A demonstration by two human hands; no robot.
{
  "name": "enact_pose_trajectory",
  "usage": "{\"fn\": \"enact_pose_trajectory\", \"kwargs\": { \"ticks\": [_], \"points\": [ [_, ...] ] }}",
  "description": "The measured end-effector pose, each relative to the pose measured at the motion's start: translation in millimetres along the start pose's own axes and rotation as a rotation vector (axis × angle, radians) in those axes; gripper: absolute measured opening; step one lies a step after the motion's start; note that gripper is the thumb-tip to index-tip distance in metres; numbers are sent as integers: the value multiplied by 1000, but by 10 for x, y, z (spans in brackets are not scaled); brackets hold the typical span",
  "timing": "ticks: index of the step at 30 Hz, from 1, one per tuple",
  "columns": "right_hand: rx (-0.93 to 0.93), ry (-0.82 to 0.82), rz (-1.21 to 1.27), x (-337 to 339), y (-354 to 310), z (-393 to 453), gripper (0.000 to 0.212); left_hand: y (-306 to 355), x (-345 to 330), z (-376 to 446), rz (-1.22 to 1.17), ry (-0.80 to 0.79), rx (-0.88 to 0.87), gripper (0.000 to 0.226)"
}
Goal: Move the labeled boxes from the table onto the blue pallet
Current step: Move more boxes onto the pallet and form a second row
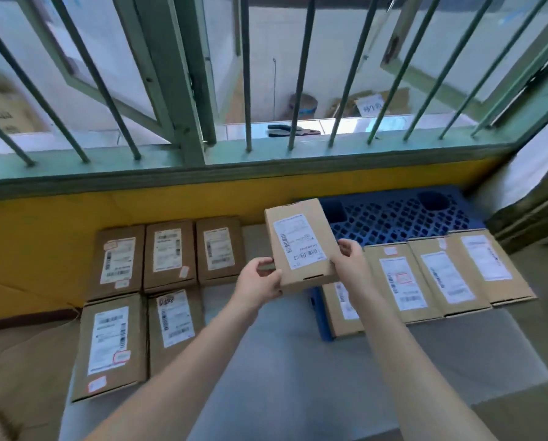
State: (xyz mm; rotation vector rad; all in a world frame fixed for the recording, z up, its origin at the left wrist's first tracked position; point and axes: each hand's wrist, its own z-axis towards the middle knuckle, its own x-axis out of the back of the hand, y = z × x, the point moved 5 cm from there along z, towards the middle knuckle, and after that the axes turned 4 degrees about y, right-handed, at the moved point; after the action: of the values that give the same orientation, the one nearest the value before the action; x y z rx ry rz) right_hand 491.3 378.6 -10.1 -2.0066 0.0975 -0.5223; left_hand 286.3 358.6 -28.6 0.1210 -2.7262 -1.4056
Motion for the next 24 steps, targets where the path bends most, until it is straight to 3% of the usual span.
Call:
{"fn": "enact_pose_trajectory", "kwargs": {
  "ticks": [11, 24],
  "points": [
    [123, -117, -225, 587, 35, 1250, 46, 404, -1165, 807, 39, 148, 41, 37],
    [151, -221, -333, 463, 187, 1728, 60, 223, -1258, 1279, 110, 172, 91, 39]
  ]
}}
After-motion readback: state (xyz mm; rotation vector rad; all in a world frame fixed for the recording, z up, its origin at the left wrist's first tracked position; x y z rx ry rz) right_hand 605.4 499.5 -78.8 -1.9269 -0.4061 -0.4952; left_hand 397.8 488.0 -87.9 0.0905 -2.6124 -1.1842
